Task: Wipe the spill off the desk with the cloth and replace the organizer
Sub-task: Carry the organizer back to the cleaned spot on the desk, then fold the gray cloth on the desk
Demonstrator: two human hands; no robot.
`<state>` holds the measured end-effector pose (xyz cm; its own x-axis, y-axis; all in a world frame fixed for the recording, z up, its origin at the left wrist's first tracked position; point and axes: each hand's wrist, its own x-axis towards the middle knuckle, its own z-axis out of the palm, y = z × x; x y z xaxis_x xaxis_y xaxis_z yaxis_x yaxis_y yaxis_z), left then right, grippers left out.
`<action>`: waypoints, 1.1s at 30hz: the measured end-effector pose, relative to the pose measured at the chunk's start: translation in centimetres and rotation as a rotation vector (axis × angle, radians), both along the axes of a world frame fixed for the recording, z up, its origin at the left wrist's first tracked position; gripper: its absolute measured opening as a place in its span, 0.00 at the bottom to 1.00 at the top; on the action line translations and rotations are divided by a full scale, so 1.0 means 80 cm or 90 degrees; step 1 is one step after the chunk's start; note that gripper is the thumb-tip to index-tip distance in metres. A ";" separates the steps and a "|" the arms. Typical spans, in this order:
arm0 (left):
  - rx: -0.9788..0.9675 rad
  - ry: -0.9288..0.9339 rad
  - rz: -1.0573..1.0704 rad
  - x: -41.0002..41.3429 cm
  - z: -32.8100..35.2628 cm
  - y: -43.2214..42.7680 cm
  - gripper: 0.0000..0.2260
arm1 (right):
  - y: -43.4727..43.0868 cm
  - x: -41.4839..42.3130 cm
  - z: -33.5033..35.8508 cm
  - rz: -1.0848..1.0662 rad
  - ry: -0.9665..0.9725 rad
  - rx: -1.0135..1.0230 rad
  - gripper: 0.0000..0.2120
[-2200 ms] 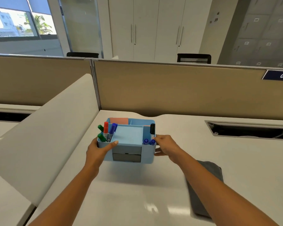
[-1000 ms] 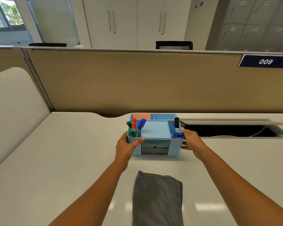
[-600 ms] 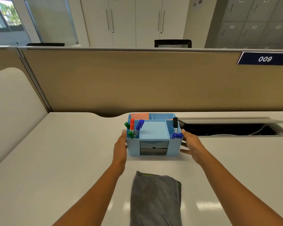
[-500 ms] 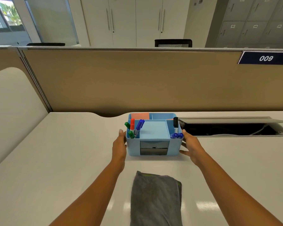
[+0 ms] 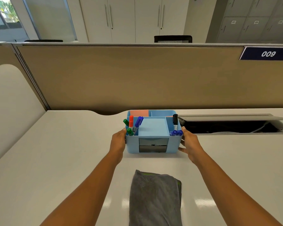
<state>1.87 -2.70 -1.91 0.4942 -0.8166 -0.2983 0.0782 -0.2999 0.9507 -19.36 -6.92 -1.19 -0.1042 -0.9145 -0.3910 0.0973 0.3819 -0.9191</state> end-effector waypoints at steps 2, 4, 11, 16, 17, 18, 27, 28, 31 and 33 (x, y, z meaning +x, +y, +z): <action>0.001 -0.012 -0.005 0.000 0.001 -0.003 0.18 | -0.003 0.001 0.001 0.001 -0.003 0.002 0.20; 0.001 -0.022 -0.008 -0.001 0.002 -0.005 0.18 | -0.005 0.001 0.002 -0.001 -0.004 0.003 0.20; -0.004 -0.053 -0.021 -0.001 0.001 -0.012 0.18 | -0.015 0.003 0.002 -0.006 0.017 -0.011 0.19; -0.012 -0.049 -0.015 -0.001 -0.002 -0.013 0.18 | -0.017 0.005 -0.002 -0.008 0.013 -0.016 0.19; -0.011 -0.048 -0.012 -0.001 -0.003 -0.014 0.18 | -0.016 0.005 -0.003 -0.010 0.012 -0.016 0.20; -0.009 -0.047 -0.009 -0.001 -0.003 -0.014 0.18 | -0.016 0.006 -0.004 -0.013 0.013 -0.015 0.20; 0.022 -0.032 0.022 -0.007 0.002 0.001 0.22 | 0.000 0.001 -0.008 -0.047 0.002 -0.006 0.27; 0.034 -0.030 0.028 -0.008 0.002 0.008 0.23 | 0.006 -0.001 -0.010 -0.063 0.006 -0.010 0.27; 0.050 -0.126 -0.002 -0.016 -0.001 0.038 0.23 | 0.030 -0.013 -0.018 -0.100 0.022 -0.023 0.24; 0.036 -0.229 -0.062 -0.024 -0.009 0.063 0.22 | 0.053 -0.021 -0.025 -0.084 0.029 -0.024 0.20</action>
